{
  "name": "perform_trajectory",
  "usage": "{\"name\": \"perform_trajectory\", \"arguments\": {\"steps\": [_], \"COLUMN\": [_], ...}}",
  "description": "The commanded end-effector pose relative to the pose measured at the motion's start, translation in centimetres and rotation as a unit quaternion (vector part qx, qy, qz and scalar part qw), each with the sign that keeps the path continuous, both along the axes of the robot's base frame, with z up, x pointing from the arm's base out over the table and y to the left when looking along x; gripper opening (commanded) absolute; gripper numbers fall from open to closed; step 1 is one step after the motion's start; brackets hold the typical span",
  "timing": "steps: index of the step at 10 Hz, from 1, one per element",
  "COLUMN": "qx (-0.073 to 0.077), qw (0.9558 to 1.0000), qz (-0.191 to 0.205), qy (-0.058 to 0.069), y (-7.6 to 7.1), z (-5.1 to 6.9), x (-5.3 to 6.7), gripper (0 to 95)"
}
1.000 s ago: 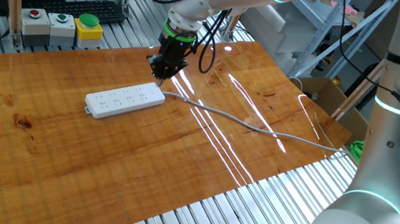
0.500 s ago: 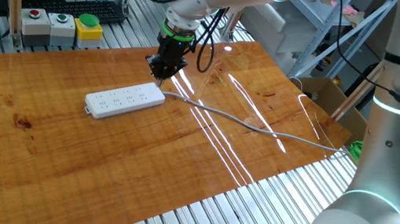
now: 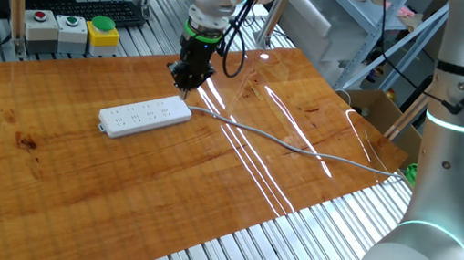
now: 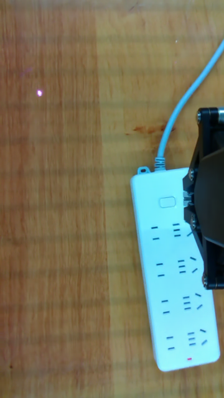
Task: Turn off the power strip by pressing the button
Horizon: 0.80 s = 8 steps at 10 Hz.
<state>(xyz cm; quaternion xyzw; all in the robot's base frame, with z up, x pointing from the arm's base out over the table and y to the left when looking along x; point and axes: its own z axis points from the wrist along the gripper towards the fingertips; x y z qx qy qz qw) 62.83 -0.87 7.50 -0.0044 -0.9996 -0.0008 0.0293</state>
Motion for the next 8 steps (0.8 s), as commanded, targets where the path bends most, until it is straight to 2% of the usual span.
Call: {"name": "perform_trajectory", "arguments": {"steps": [1,2,5,6,8], "qx": [-0.003,-0.007,-0.016,-0.016,-0.011], "qw": [1.0,1.0,0.9998,0.9998,0.9997], "qz": [0.002,0.004,0.01,0.014,0.022], "qy": [-0.001,-0.002,-0.005,-0.004,-0.003], "y": [0.0,0.0,0.0,-0.3,-1.5], "z": [0.0,-0.4,-1.8,-2.1,-2.8], "x": [-0.1,0.1,0.8,0.9,1.0], "gripper": [0.0,19.0,19.0,38.0,38.0]}}
